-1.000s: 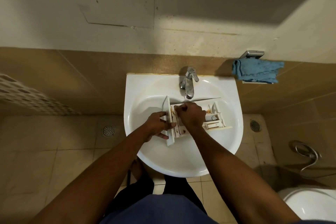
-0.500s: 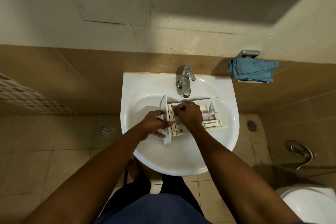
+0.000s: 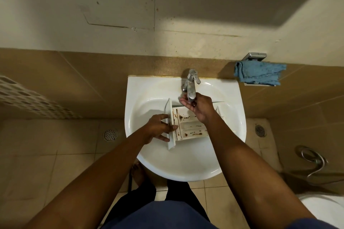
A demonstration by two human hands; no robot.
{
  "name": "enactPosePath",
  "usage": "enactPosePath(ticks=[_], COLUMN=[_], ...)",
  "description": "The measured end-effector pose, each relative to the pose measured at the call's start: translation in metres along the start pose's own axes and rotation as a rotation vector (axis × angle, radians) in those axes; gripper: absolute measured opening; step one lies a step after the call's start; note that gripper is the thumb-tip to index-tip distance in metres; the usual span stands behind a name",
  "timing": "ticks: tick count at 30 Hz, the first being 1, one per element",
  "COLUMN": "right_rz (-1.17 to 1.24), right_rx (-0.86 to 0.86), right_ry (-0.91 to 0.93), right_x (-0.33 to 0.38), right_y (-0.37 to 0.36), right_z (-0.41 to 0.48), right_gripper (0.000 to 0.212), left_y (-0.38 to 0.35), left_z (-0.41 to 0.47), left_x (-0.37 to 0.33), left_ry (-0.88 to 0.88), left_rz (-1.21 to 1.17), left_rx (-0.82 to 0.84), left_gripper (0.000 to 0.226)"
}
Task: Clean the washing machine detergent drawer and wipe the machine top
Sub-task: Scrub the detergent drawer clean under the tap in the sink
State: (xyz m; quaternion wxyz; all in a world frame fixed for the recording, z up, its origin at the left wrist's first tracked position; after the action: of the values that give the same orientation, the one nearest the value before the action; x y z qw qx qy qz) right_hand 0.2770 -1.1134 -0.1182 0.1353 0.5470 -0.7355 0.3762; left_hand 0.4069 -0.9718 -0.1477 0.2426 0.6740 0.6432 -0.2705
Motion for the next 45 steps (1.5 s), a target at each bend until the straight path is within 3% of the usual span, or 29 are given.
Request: enactPosePath(ticks=[4, 8, 13, 15, 18, 24, 28, 30, 33, 39, 45], right_rz=[0.048, -0.287, -0.718, -0.874, -0.828, -0.668, -1.111, -1.255, -1.227, -1.101, -1.353], right_rx=[-0.044, 0.080, 0.277, 0.330, 0.327, 0.229, 0.320, 0.391, 0.362, 0.223, 0.418], right_ry=[-0.023, -0.048, 0.098, 0.035, -0.087, 0.145, 0.372, 0.342, 0.300, 0.520, 0.522], right_x=[-0.004, -0.031, -0.040, -0.045, -0.050, -0.038, -0.038, -0.048, -0.041, -0.011, -0.037], right_y=[0.011, 0.008, 0.008, 0.019, 0.026, 0.003, 0.004, 0.013, 0.005, -0.040, -0.019], right_z=[0.000, -0.021, -0.053, -0.063, -0.072, -0.052, -0.076, -0.084, -0.078, -0.057, -0.088], right_gripper=[0.018, 0.021, 0.017, 0.020, 0.020, 0.026, 0.017, 0.016, 0.015, 0.030, 0.036], left_y=[0.001, 0.000, 0.002, 0.002, 0.002, 0.003, 0.003, 0.003, 0.002, 0.002, 0.003], left_z=[0.002, 0.004, 0.005, 0.006, 0.007, 0.007, 0.006, 0.005, 0.005, 0.005, 0.004], left_x=[0.001, 0.001, 0.004, 0.004, 0.005, 0.007, 0.005, 0.004, 0.005, 0.006, 0.006], left_ry=[-0.008, -0.013, -0.008, -0.010, -0.018, -0.005, -0.015, -0.020, -0.019, 0.001, -0.004], left_rz=[0.011, -0.008, -0.032, -0.030, -0.016, -0.037, -0.016, 0.000, 0.001, -0.035, -0.029], left_rx=[0.002, 0.014, 0.008, 0.001, -0.003, 0.011, -0.002, -0.008, -0.014, -0.007, -0.012], left_gripper=[0.076, 0.079, 0.081, 0.083, 0.082, 0.074, 0.075, 0.078, 0.075, 0.071, 0.078])
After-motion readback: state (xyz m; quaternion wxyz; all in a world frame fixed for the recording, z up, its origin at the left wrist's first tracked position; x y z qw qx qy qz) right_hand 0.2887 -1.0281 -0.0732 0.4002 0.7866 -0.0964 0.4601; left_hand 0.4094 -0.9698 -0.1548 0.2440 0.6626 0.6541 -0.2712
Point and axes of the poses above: each hand's wrist, its own z-axis towards the middle knuckle, its own y-axis out of the back of the hand, x = y × z, the point moved 9 cm from there along z, towards the middle knuckle, and after that the axes turned 11 degrees about z, right-handed, at the moved point
